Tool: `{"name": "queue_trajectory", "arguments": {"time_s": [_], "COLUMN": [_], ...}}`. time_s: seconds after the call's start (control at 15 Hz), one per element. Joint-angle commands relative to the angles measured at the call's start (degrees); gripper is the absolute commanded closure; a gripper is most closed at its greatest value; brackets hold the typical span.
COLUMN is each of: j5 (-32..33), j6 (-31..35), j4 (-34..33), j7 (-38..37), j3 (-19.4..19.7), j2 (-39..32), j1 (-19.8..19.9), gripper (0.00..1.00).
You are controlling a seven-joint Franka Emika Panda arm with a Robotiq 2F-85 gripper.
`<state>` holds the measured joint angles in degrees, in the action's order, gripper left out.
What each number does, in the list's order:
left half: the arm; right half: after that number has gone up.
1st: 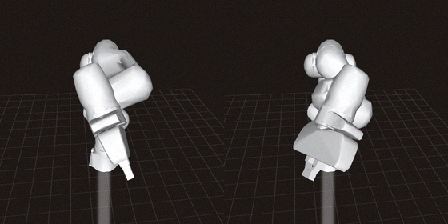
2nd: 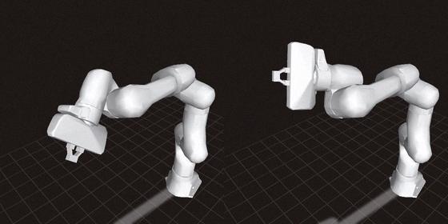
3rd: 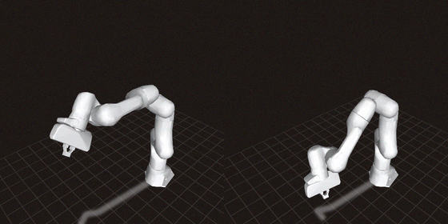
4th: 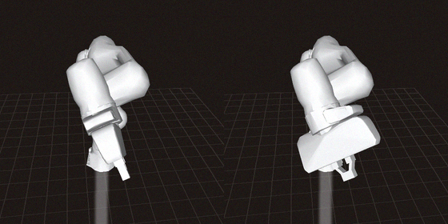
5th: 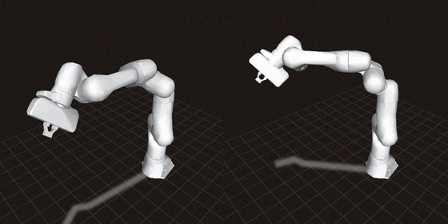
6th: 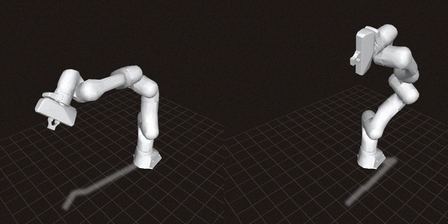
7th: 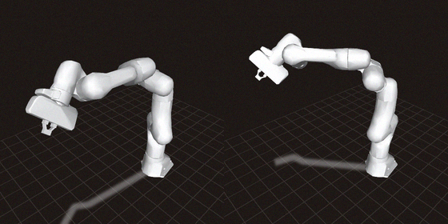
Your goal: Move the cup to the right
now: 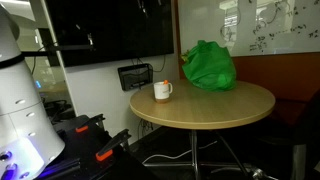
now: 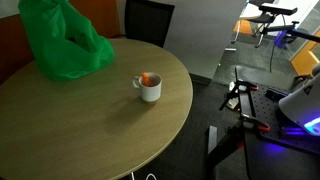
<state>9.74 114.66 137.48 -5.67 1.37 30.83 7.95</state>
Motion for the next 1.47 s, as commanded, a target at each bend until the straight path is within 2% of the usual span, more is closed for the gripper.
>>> {"name": "queue_trajectory", "arguments": {"time_s": [0.0,0.27,0.47,0.67,1.0,1.27,1.4], "j5": [0.2,0.2,-3.4,-5.7,-8.7,-7.2,-5.9], "j6": [-0.1,-0.1,0.9,7.2,18.6,28.1,29.4], "j4": [-0.1,-0.1,0.2,2.5,4.6,3.9,2.5], "j7": [-0.2,-0.2,-10.4,-23.1,-43.0,-56.0,-59.8], "j3": [0.4,0.4,-1.5,-5.4,-10.7,-10.5,-9.9], "j2": [0.0,0.0,-1.9,-5.3,-16.2,-24.8,-28.7], "j1": [-0.5,-0.5,-0.2,-0.2,-1.0,-2.2,-3.3], "gripper": [0.00,0.00,0.00,0.00,0.00,0.00,0.00]}}
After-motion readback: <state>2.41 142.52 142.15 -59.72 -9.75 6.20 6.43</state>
